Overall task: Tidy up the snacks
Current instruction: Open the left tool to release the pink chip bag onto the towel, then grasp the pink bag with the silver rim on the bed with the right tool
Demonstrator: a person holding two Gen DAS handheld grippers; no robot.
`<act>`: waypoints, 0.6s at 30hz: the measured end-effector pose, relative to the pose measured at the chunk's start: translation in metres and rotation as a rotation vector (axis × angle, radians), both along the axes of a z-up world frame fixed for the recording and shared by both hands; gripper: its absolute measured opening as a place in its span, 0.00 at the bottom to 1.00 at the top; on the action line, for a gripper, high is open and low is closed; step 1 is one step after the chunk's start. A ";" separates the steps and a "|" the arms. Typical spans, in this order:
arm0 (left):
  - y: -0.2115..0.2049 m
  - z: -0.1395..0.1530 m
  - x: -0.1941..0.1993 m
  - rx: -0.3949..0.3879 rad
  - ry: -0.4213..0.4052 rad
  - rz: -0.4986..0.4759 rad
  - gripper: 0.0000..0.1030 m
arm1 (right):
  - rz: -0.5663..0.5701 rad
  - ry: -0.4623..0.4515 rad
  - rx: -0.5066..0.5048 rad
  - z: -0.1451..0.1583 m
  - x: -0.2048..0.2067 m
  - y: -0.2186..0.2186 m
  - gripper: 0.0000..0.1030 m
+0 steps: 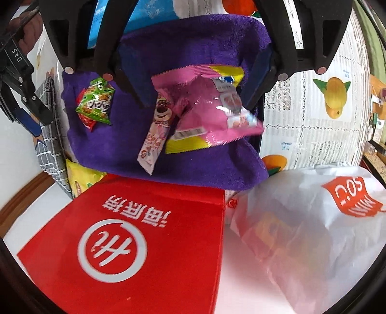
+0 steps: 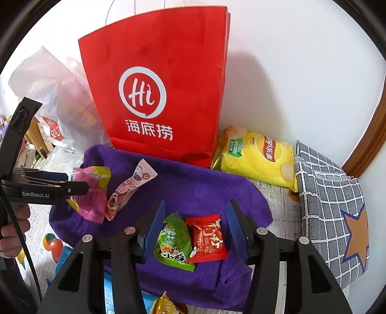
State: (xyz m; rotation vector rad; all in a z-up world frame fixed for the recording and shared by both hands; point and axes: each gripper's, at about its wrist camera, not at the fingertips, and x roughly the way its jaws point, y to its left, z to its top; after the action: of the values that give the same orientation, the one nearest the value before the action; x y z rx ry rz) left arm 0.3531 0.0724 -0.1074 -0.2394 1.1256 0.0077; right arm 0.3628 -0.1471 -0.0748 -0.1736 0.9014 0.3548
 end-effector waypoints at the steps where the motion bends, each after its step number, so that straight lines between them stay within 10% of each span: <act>1: -0.001 0.003 -0.001 -0.005 -0.010 -0.003 0.75 | 0.000 -0.005 0.003 0.002 -0.001 0.000 0.55; 18: -0.005 0.061 -0.035 -0.016 -0.188 -0.052 0.75 | -0.084 -0.084 -0.039 0.019 -0.060 -0.015 0.76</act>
State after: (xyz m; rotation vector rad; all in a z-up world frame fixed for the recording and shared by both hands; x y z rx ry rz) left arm 0.3180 0.0674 -0.0469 -0.2206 0.9449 -0.0689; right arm 0.3023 -0.1620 -0.0560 -0.1848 0.8308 0.2501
